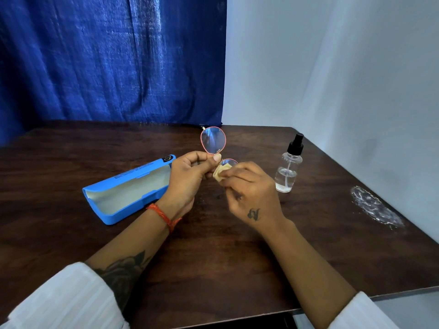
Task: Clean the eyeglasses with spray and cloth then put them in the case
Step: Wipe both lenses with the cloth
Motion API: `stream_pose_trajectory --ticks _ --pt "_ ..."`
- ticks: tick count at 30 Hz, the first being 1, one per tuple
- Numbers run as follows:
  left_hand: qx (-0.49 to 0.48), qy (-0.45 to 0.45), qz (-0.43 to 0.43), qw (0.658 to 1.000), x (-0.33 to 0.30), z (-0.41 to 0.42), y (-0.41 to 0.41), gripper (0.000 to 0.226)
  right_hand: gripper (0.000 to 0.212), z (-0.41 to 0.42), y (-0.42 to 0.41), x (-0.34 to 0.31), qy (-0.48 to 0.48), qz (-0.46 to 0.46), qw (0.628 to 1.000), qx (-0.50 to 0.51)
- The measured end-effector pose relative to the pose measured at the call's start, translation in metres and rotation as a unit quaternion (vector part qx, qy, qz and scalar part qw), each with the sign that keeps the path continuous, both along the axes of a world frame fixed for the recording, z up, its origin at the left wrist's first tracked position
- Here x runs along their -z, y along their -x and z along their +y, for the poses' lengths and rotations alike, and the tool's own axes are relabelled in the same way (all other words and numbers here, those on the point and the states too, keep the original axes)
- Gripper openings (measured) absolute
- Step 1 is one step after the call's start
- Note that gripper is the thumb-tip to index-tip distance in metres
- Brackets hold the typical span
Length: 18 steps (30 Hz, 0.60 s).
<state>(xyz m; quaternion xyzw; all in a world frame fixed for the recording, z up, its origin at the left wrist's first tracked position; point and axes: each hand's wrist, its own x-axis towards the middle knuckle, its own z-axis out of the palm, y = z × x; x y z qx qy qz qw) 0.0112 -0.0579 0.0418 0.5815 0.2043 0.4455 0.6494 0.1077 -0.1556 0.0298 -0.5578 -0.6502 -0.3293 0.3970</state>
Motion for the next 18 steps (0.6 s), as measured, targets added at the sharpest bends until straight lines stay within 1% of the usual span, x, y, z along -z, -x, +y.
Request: stream_pose_trajectory --ticks 3,6,8,10,15,18 --pt "0.000 -0.011 0.010 1.000 0.0009 0.0004 -0.0008 0.013 0.020 0.0004 -0.0005 0.0006 0.008 0.026 1.000 0.013" --pt "-0.001 -0.010 0.008 1.000 0.0000 0.0013 -0.0012 0.011 0.020 -0.0005 -0.0037 -0.0016 -0.020 0.071 0.997 0.040" --pt "0.002 -0.010 0.005 1.000 -0.0010 0.0008 -0.0010 0.011 0.025 -0.0009 -0.0033 -0.0035 -0.034 0.086 0.994 0.065" --pt "0.005 -0.011 0.003 1.000 -0.0012 -0.0006 -0.0007 0.012 0.030 0.0000 -0.0006 -0.0040 -0.038 0.100 0.992 0.064" --pt "0.004 -0.011 0.002 1.000 -0.0005 -0.0007 0.0002 0.012 0.024 0.0031 0.0016 0.0011 -0.014 0.066 0.998 -0.007" --pt "0.004 -0.016 0.010 1.000 -0.0004 0.0006 0.0008 0.010 0.024 0.0016 0.0008 0.0008 0.001 0.059 0.998 0.000"
